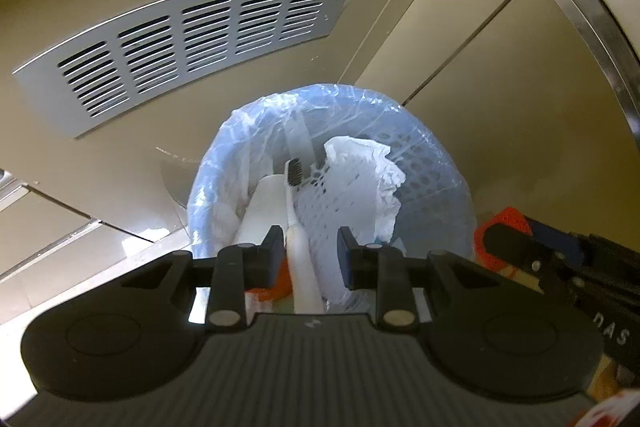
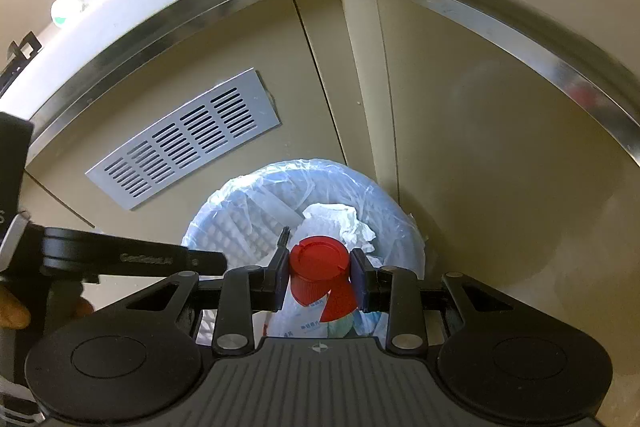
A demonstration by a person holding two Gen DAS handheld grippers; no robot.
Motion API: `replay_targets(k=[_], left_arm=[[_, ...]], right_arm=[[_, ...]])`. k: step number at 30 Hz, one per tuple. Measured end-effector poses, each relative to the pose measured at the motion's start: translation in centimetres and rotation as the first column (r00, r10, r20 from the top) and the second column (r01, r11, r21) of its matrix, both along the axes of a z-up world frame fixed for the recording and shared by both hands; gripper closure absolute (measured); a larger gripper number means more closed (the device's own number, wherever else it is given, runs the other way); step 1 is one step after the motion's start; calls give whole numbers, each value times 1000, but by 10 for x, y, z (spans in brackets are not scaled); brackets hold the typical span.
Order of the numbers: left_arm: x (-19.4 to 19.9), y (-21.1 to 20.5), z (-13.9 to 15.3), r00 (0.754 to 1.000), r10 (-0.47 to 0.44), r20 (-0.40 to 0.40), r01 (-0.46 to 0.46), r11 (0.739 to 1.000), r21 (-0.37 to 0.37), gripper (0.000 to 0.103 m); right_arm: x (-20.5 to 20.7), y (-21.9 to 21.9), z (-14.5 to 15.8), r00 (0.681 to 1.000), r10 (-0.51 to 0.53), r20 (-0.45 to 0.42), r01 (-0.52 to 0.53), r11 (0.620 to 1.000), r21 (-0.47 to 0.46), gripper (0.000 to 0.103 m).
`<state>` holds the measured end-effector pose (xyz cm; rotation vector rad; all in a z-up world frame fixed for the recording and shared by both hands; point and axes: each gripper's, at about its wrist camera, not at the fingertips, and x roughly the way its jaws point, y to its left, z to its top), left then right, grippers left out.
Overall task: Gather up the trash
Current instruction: 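Open the left tool to drop the toothbrush while the right tool drops the red cup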
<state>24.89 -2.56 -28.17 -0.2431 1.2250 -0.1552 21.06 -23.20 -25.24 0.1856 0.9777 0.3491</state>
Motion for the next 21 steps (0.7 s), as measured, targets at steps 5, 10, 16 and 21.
replay_targets(k=[5, 10, 16, 21], left_arm=[[-7, 8, 4, 1000, -6, -2, 6, 1000, -8, 78], [-12, 9, 6, 1000, -19, -3, 19, 1000, -14, 78], [-16, 10, 8, 1000, -21, -3, 21, 1000, -18, 78], [-20, 12, 13, 1000, -22, 6, 22, 1000, -19, 78]], right_arm=[[-2, 0, -4, 1000, -5, -7, 5, 1000, -6, 70], [-2, 2, -9, 1000, -4, -21, 3, 1000, -12, 70], [1, 6, -15, 999, 2, -48, -2, 1000, -3, 70], [-1, 9, -14, 999, -9, -30, 8, 1000, -10, 40]])
